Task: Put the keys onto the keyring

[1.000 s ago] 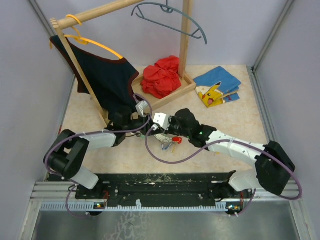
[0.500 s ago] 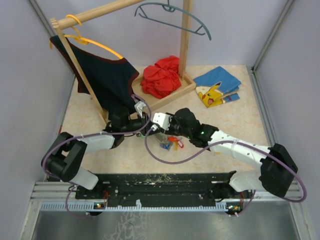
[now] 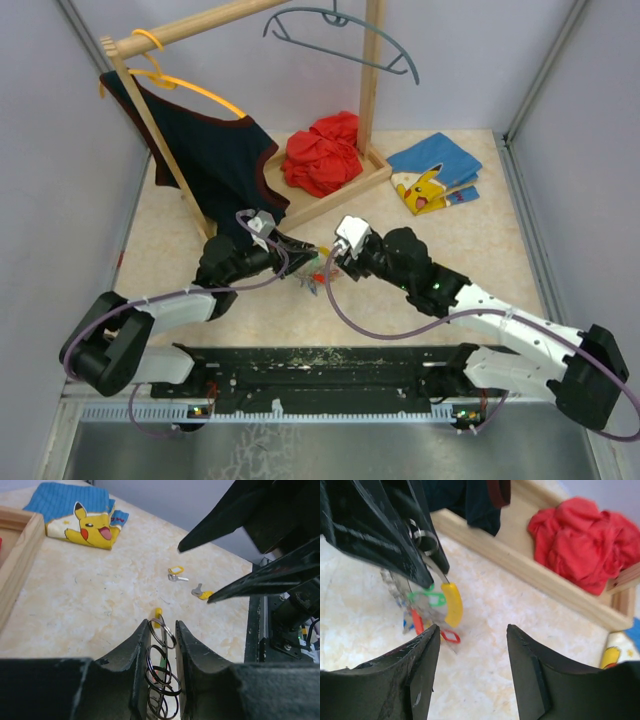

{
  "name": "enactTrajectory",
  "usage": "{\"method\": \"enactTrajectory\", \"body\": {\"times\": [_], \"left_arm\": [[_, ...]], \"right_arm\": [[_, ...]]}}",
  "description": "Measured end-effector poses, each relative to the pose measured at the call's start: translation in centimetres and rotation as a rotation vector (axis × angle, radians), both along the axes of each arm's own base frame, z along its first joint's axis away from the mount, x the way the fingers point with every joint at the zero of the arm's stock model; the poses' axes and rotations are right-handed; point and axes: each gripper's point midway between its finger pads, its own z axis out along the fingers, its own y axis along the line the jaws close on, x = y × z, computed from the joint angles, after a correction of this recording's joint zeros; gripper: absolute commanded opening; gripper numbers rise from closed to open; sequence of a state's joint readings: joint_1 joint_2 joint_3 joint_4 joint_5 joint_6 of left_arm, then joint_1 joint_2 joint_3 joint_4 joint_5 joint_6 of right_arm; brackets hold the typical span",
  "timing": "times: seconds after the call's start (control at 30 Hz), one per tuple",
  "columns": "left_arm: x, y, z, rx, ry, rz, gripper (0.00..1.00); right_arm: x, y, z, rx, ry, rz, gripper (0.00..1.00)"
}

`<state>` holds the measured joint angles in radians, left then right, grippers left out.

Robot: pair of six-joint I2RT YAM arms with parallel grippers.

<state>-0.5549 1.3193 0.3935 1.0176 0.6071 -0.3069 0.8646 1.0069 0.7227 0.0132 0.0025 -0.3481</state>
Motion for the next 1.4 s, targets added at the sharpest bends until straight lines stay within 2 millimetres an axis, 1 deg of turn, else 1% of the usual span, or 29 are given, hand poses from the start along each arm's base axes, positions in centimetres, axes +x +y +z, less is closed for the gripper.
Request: {"method": "enactTrajectory", "body": {"times": [0.07,0.13,0.17,0.23,0.3,0.47,0.6,0.63,0.7,0.77,0.8,0.9,0.93,1.03,1.07,1.1,1.2,1.23,1.3,1.4], "left_arm": [[-0.3,0.0,0.2,0.002,-0.044,-0.017,0.00],[-0.6,0.0,0.2,0.011,-0.070,-0.034,0.00],[-0.7,0.0,0.2,0.014,-0.079,-0.041,0.00],[-1.1,-0.1,0.3,0.016,-0.093,-0.057,0.00],[-1.3,-0.1,0.6,0.011,-0.107,-0.071,0.00],[-1.8,-0.4,1.3,-0.016,-0.126,-0.103,0.00],[-2.2,-0.5,1.8,-0.035,-0.130,-0.123,0.00],[-2.3,-0.5,1.9,-0.041,-0.127,-0.127,0.00],[-2.5,-0.6,2.2,-0.052,-0.130,-0.137,0.00],[-2.7,-0.6,2.4,-0.064,-0.133,-0.147,0.00],[-2.7,-0.6,2.5,-0.067,-0.134,-0.152,0.00],[-2.9,-0.7,2.6,-0.079,-0.129,-0.166,0.00],[-2.9,-0.8,2.5,-0.081,-0.126,-0.168,0.00],[-2.8,-0.7,2.4,-0.089,-0.119,-0.163,0.00],[-2.7,-0.7,2.5,-0.091,-0.121,-0.157,0.01],[-2.7,-0.6,2.4,-0.092,-0.120,-0.154,0.06],[-2.5,-0.5,2.4,-0.096,-0.118,-0.136,0.32],[-2.4,-0.4,2.4,-0.099,-0.118,-0.125,0.37],[-2.1,-0.2,2.7,-0.102,-0.124,-0.095,0.42],[-1.6,0.6,2.8,-0.100,-0.122,-0.021,0.54]], "right_arm": [[0.0,-0.3,-1.9,0.002,0.047,0.004,0.62],[0.5,-1.1,-3.5,0.010,0.093,0.001,0.66],[0.8,-1.6,-4.2,0.017,0.113,-0.008,0.67],[1.1,-2.0,-5.0,0.038,0.146,0.010,0.68],[0.9,-1.2,-5.3,0.058,0.162,0.061,0.68],[-0.3,1.4,-6.3,0.091,0.210,0.216,0.69],[-0.4,2.8,-7.2,0.107,0.232,0.283,0.69],[-0.4,3.0,-7.4,0.109,0.235,0.292,0.67],[-0.2,3.4,-7.5,0.124,0.230,0.315,0.59],[0.0,3.7,-7.6,0.142,0.232,0.338,0.48],[0.1,3.8,-7.8,0.144,0.234,0.345,0.36],[-0.2,4.2,-8.8,0.143,0.265,0.385,0.11],[-0.4,4.4,-9.1,0.141,0.280,0.400,0.01],[-1.4,4.6,-9.6,0.131,0.315,0.450,0.00],[-1.8,4.6,-9.7,0.126,0.324,0.467,0.00],[-2.1,4.6,-9.7,0.122,0.333,0.480,0.00],[-2.3,4.1,-9.4,0.100,0.330,0.471,0.00],[-2.3,3.8,-9.2,0.088,0.329,0.462,0.00],[-2.2,3.2,-8.6,0.055,0.316,0.432,0.00],[-1.4,2.1,-7.1,-0.007,0.275,0.361,0.00]]}}
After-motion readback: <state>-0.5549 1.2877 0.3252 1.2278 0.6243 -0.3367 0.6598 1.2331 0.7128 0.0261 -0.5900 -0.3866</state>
